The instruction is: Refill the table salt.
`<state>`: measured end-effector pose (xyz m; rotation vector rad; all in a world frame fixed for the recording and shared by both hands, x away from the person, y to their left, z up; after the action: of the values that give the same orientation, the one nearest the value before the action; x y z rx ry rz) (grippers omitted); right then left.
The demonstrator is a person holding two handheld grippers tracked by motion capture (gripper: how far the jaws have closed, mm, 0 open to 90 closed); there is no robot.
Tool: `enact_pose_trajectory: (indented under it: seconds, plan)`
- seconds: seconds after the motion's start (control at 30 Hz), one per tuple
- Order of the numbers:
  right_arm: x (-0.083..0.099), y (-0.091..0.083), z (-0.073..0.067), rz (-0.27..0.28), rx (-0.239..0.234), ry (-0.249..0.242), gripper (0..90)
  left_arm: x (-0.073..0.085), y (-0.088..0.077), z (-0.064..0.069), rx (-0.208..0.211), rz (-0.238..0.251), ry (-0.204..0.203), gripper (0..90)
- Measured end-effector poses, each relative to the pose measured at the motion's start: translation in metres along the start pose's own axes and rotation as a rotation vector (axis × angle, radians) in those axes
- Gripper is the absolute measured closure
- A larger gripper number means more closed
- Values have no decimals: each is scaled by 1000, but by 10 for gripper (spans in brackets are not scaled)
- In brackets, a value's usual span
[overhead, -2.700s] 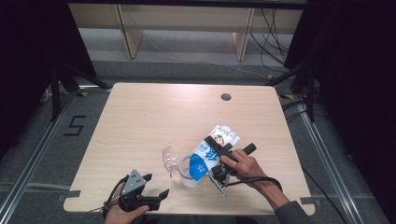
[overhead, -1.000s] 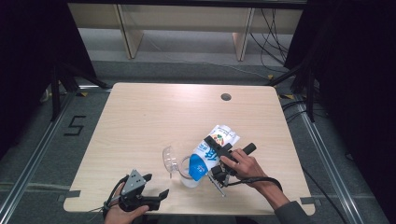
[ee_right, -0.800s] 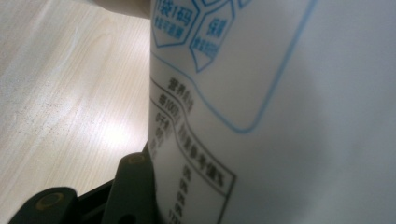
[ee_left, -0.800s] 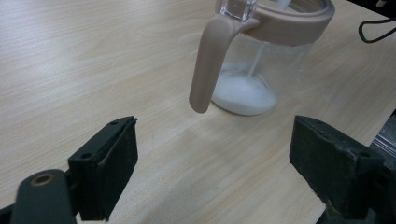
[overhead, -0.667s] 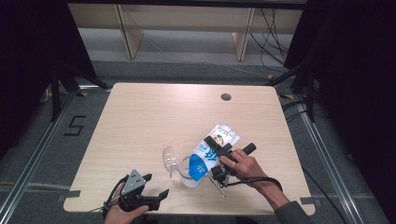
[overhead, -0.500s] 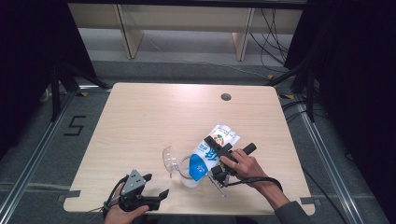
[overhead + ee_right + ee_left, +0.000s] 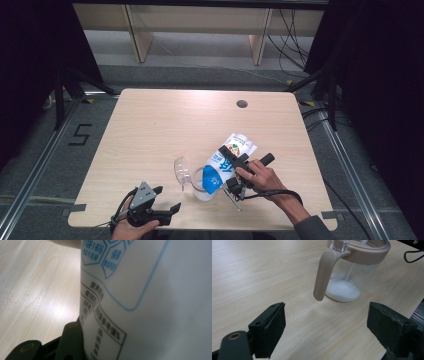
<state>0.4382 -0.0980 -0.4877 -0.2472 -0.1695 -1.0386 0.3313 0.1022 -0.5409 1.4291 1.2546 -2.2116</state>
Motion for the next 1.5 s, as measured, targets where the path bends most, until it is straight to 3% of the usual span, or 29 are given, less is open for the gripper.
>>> enact_pose_trajectory:
  seconds: [0.1,0.17,0.2,0.23,0.27,0.33,0.57,0.63,0.67,0.7,0.77,0.83,0.87,0.93,0.97,1.07,1.13,1.27,1.5]
  plan:
    - [1,0,-1,-7,-5,12,567,0,0,0,-1,0,0,150]
    - [1,-1,0,-5,-4,-17,567,0,0,0,-1,-1,1,150]
    - [1,-1,0,-7,-2,-2,567,0,0,0,-3,-2,0,150]
    - [1,-1,-1,-12,-5,19,567,0,0,0,-4,-3,8,150]
    - [1,-1,1,-5,0,0,567,0,0,-1,1,-2,28,150]
    - [0,0,2,5,13,-2,567,0,0,0,-1,-3,2,150]
    - [0,0,0,-6,4,-3,568,0,0,-1,-6,0,0,150]
    - [2,-1,-2,-19,-6,10,567,0,-1,-1,-8,-2,3,150]
    - [1,-1,0,-9,2,-13,568,0,-1,0,-7,-4,5,150]
    - [1,-1,1,-9,4,-10,568,0,-1,-1,-2,-8,33,150]
    - [1,-1,1,-14,5,-13,568,0,0,0,-8,-1,2,150]
    - [2,-1,1,-16,2,-21,568,1,-1,-1,-6,-9,9,150]
    - [2,-1,-1,-17,1,1,568,1,-1,-1,-7,-7,9,150]
    - [0,0,2,-1,9,-37,568,1,-1,-1,-6,-8,16,150]
    - [0,0,0,-6,6,-18,568,0,-1,-2,-7,-8,31,150]
    - [0,-1,-1,-8,0,-27,570,0,0,-1,-10,-1,3,150]
    - [0,-1,0,-7,5,-27,571,0,0,-2,-10,-5,16,150]
    - [1,-1,-2,-14,2,-11,573,-1,1,-1,-9,0,0,150]
    - [1,-1,0,-7,5,-53,576,-1,0,0,-5,4,13,150]
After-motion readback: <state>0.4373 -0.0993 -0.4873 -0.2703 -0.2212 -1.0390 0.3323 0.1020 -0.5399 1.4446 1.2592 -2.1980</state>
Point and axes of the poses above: each handheld gripper's, and its own axes: y roughly forward along the jaws, x roughly out of its underside, z roughly to its right, the point moved 9 cm from there along y, roughly forward along the jaws, and after that the axes turned 2 degrees about -z, right-handed, at the moved point
